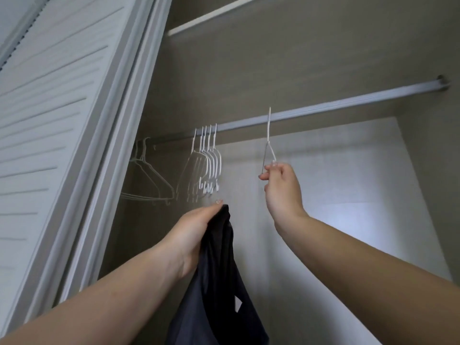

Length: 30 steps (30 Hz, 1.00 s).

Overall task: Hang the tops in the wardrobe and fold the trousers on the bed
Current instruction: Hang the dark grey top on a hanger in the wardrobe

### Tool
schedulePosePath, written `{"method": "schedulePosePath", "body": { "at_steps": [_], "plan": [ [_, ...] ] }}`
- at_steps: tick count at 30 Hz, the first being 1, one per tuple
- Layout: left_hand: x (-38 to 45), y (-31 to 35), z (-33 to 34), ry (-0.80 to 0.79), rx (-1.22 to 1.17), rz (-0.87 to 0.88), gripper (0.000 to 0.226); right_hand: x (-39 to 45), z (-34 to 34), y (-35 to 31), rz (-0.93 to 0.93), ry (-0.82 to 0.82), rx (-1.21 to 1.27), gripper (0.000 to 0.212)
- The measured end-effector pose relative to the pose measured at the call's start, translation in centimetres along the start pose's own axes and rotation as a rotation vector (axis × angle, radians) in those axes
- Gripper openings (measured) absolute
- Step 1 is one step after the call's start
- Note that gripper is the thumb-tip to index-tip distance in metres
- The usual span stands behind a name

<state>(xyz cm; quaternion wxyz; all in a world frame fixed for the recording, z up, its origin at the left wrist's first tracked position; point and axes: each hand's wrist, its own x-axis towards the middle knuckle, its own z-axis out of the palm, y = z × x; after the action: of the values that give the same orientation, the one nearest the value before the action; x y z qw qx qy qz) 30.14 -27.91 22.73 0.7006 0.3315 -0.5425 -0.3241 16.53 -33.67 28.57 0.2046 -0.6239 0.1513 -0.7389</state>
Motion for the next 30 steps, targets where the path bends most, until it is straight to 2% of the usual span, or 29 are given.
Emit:
{"method": "schedulePosePath", "body": {
  "at_steps": [3,6,10,14,16,20,24,26,30],
  "plan": [
    [0.4,-1.5,0.5,0.050,0.131,0.010,0.016,-2.9,-3.2,2.0,-0.007,0.002,-0.020,0.024],
    [1.1,-2.8,0.5,0.097,0.318,0.036,0.019,-5.5,-6.6,3.5,0.008,0.030,-0.030,0.025],
    [1.6,-5.3,0.1,0.069,0.645,0.095,0.022,-10.3,-11.0,5.8,0.011,0.063,-0.093,0.024],
    [0.9,-10.4,-0.4,0.007,1.093,0.127,0.015,-16.8,-13.6,9.4,0.049,-0.013,-0.190,0.021],
    [0.5,-12.6,-0.8,-0.021,1.258,0.126,0.021,-19.0,-14.4,10.4,0.062,-0.044,-0.206,0.023],
    [-0.2,-15.5,-1.9,-0.105,1.462,0.060,0.022,-21.5,-15.7,11.1,0.090,-0.085,-0.205,0.027],
    [-1.3,-17.3,-3.0,-0.128,1.464,-0.056,0.012,-23.6,-16.8,11.3,0.115,-0.129,-0.177,0.028],
    [-1.9,-17.6,-3.7,-0.206,1.527,-0.092,0.012,-24.2,-17.2,11.5,0.128,-0.143,-0.183,0.030],
    [-2.4,-17.7,-4.4,-0.476,1.686,-0.190,0.027,-24.7,-17.9,11.7,0.164,-0.145,-0.174,0.031]
  ]
}}
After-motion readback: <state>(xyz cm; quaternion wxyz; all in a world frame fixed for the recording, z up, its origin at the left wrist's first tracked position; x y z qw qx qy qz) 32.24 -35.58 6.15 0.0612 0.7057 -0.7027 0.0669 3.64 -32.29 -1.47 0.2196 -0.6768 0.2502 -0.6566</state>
